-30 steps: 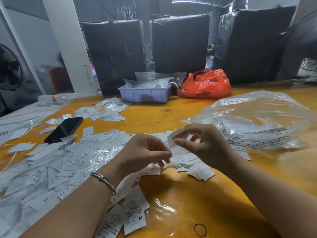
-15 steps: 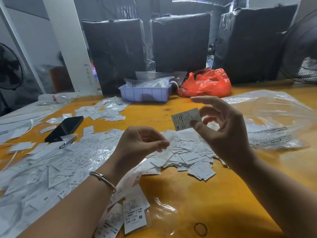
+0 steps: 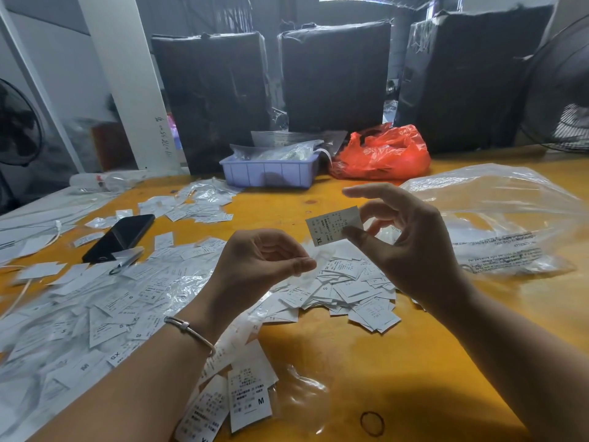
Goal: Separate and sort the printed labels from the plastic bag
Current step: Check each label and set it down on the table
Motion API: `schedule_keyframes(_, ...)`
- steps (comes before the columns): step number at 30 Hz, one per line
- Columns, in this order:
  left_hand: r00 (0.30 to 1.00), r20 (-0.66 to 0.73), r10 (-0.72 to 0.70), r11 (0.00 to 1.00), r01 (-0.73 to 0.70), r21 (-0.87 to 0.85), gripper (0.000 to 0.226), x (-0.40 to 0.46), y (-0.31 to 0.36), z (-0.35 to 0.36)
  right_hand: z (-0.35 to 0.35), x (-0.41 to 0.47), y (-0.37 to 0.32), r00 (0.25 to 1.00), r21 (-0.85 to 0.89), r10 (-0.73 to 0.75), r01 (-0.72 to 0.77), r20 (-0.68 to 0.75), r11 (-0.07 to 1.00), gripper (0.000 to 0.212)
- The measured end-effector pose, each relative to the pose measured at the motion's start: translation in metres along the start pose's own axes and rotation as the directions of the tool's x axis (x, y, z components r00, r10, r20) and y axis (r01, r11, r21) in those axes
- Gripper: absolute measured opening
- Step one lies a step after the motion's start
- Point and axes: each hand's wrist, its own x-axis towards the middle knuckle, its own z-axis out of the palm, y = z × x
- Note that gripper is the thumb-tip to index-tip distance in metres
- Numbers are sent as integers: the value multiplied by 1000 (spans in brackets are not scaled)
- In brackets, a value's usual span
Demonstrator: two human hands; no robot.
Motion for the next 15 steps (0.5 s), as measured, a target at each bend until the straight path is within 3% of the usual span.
schedule_keyframes(15,1000,19,5,1000,-4,-9,17,0,0,0,-2,-1,2,998,-124,-19,28,66,992,30)
